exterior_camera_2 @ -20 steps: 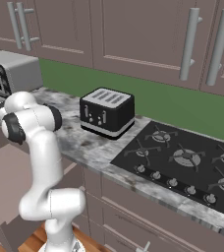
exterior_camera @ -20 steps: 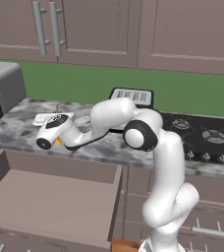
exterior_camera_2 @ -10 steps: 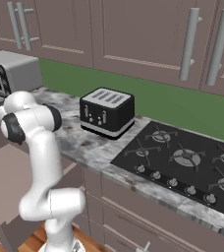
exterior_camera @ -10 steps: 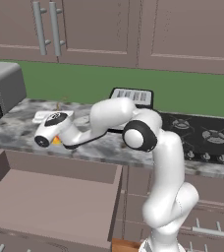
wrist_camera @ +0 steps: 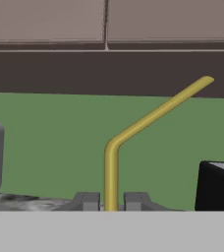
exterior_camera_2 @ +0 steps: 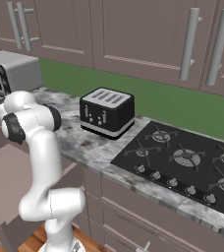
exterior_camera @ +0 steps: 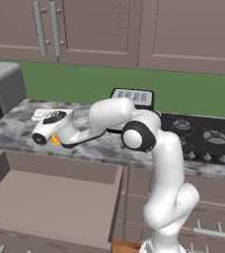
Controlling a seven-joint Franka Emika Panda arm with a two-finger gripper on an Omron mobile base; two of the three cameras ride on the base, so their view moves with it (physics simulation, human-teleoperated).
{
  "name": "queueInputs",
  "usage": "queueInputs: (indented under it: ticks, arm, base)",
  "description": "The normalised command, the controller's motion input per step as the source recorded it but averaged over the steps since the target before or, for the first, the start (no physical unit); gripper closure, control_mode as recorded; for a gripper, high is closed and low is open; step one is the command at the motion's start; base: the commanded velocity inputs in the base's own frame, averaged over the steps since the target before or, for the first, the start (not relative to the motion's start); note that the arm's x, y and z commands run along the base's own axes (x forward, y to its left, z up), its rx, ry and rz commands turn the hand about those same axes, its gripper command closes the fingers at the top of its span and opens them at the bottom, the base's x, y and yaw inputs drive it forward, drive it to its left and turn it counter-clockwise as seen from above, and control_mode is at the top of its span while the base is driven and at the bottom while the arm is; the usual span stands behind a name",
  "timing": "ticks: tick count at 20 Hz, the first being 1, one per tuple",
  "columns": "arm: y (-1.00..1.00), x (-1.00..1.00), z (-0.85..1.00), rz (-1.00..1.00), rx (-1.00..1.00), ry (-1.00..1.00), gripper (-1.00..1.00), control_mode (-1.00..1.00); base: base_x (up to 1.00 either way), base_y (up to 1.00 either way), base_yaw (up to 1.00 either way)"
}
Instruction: Pick up the straw from the left drawer and put it inside the smoothie cup.
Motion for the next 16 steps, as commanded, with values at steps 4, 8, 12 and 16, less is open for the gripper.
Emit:
queueInputs:
  ticks: [4, 8, 12, 16]
  arm:
    - [0.0, 0.01, -0.04, 0.0, 0.0, -0.04, 1.0, -1.0]
    - [0.0, 0.0, 0.0, 0.0, 0.01, -0.1, 1.0, -1.0]
    - [0.0, 0.0, 0.0, 0.0, 0.02, -0.05, 1.0, -1.0]
    - [0.0, 0.02, 0.0, 0.0, 0.01, 0.0, 1.0, -1.0]
  base:
    - [0.0, 0.0, 0.0]
    - [0.0, 0.0, 0.0]
    - [0.0, 0.0, 0.0]
    - [0.0, 0.0, 0.0]
